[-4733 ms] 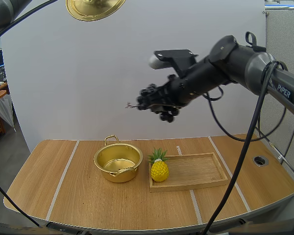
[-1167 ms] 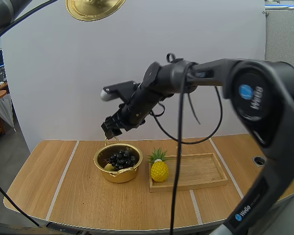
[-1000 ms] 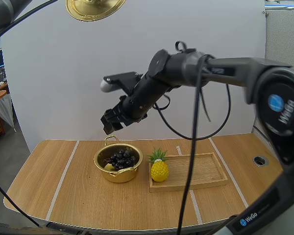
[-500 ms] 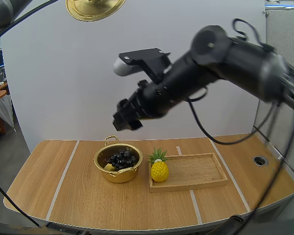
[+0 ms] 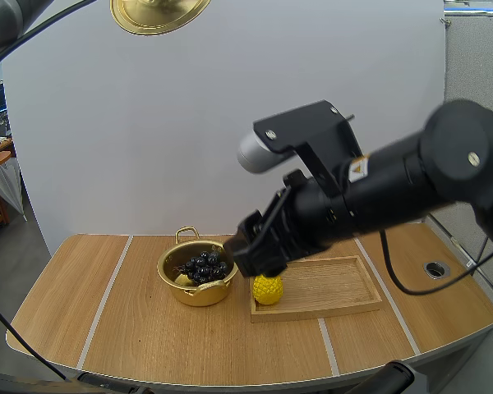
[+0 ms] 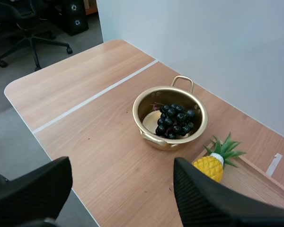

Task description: Open the pot, put the grape inside, and close it

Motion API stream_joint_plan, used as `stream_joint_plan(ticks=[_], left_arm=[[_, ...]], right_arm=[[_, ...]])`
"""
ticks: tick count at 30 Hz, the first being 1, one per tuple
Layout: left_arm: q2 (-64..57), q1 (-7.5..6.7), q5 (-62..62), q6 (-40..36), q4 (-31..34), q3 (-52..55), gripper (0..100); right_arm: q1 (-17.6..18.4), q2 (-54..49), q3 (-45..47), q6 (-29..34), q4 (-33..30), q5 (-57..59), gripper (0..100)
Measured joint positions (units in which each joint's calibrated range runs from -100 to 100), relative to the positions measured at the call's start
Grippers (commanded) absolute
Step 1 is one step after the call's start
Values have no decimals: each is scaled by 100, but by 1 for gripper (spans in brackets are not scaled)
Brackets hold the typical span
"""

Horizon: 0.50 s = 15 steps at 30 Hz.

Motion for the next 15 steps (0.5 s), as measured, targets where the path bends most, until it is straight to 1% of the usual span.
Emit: stream_joint_plan(ticks=[3,5,7,8,9,15], left_arm=[[0,0,0,0,0,0,0],[0,0,0,0,0,0,0],[0,0,0,0,0,0,0],[0,0,0,0,0,0,0],[0,0,0,0,0,0,0],[0,0,0,0,0,0,0]], right_arm=[[0,-236,206,87,-72,41,100],[0,-445,454,175,-135,126,70],[0,-620,659,207,-151,191,35],[0,-685,731,219,-151,215,19],[0,-759,812,219,-151,233,0],[0,-1071,1126,258,-248,268,0]])
